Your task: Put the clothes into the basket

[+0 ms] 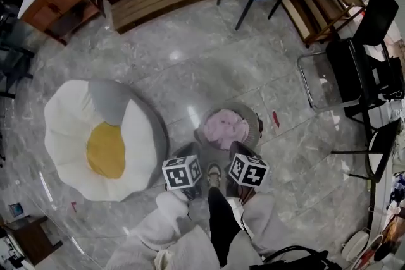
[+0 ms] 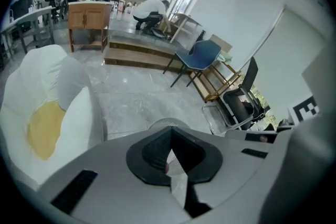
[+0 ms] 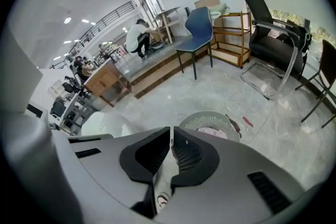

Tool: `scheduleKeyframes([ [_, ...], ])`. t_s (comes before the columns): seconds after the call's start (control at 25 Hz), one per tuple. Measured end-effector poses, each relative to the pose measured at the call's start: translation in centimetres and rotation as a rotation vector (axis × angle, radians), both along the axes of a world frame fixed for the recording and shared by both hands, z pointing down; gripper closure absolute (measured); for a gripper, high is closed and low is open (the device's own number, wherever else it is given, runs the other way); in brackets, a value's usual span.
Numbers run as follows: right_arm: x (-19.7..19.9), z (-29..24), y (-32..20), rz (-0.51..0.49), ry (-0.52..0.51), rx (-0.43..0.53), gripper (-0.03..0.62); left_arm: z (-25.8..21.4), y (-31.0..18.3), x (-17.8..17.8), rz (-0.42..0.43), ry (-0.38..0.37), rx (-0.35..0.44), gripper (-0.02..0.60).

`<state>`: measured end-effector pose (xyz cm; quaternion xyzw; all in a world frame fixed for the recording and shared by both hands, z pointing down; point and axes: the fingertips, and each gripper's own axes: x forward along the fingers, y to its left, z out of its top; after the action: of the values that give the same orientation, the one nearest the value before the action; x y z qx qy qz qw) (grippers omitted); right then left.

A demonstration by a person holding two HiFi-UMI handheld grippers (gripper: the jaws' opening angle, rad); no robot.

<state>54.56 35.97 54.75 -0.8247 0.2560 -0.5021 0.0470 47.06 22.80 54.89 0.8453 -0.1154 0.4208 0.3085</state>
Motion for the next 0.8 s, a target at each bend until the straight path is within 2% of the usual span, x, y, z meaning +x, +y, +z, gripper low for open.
scheduleKeyframes([
  [0.16,-2.2,-4.7,-0.9,0.032,0.038,0.019,0.563,-4.9,-1.8,-2.0,-0.025,0.048,0.002,0.577],
  [0.32,-4.6,-8.4,-0.7,0.065,0.067,0.043,0.563,-8.9,-2.6,-4.6,-0.013,0.088,0.003,0.577],
  [0.56,-8.5,-13.1,0.0,0.120,0.128,0.104,0.565,-13.5,-3.9,-8.6,0.068,0.152,0.026,0.577],
  [0.68,-10.6,-15.9,-0.2,0.140,0.168,0.160,0.565,-16.3,-4.3,-9.9,0.124,0.211,0.052,0.577],
  [0.8,-12.5,-18.2,0.1,0.176,0.217,0.167,0.565,-18.6,-4.4,-11.2,0.179,0.264,0.071,0.577],
])
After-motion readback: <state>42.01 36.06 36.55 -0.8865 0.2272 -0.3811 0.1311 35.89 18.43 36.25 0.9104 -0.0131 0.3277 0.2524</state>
